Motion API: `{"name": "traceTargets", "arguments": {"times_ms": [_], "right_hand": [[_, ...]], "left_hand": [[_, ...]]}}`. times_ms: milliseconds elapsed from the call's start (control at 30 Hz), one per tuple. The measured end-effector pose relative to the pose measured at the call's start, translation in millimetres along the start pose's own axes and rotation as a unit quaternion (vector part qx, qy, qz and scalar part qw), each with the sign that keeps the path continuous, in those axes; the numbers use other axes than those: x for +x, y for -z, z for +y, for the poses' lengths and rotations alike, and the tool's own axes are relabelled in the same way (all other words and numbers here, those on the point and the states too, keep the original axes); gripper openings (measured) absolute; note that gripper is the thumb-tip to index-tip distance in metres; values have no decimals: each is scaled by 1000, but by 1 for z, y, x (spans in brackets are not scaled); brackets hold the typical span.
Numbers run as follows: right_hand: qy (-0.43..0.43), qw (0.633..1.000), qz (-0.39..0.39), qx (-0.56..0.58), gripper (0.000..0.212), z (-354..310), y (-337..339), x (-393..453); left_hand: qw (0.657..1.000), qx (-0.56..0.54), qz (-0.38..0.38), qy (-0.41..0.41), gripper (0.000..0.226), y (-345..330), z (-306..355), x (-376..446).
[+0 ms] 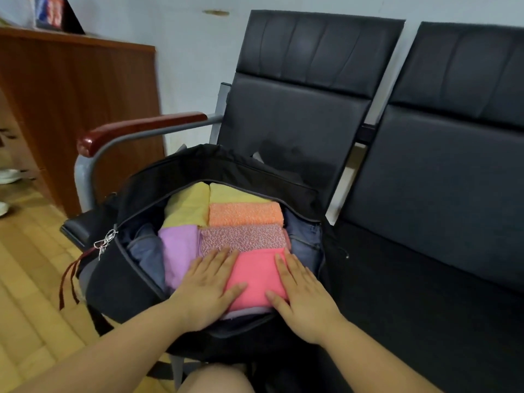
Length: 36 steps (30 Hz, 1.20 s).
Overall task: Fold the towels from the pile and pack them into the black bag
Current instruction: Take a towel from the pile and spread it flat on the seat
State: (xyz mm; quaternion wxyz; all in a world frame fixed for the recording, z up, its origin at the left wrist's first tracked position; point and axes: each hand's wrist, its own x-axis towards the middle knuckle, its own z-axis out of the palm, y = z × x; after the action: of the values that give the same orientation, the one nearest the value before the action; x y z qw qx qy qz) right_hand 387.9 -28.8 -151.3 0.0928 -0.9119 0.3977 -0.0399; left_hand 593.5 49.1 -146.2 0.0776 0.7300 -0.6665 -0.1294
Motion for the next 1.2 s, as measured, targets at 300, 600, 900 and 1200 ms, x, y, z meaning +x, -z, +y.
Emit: {"name": "traceTargets", "arguments": {"times_ms": [300, 600, 900, 1200], "right_hand": [[-27, 994, 102, 29, 99, 7, 46, -33], [-201, 967, 153, -15, 57, 125, 91, -202], [-434, 839, 323, -52, 54, 230, 134, -389], [-523, 689, 502, 10, 31, 282, 123, -465]], "left_hand": [[995, 57, 73, -35, 128, 52, 61, 14], [944, 92, 63, -310, 70, 12, 269, 19], [905, -17, -36, -424, 50, -23, 469, -15], [892, -88, -137, -421, 51, -75, 598, -11]]}}
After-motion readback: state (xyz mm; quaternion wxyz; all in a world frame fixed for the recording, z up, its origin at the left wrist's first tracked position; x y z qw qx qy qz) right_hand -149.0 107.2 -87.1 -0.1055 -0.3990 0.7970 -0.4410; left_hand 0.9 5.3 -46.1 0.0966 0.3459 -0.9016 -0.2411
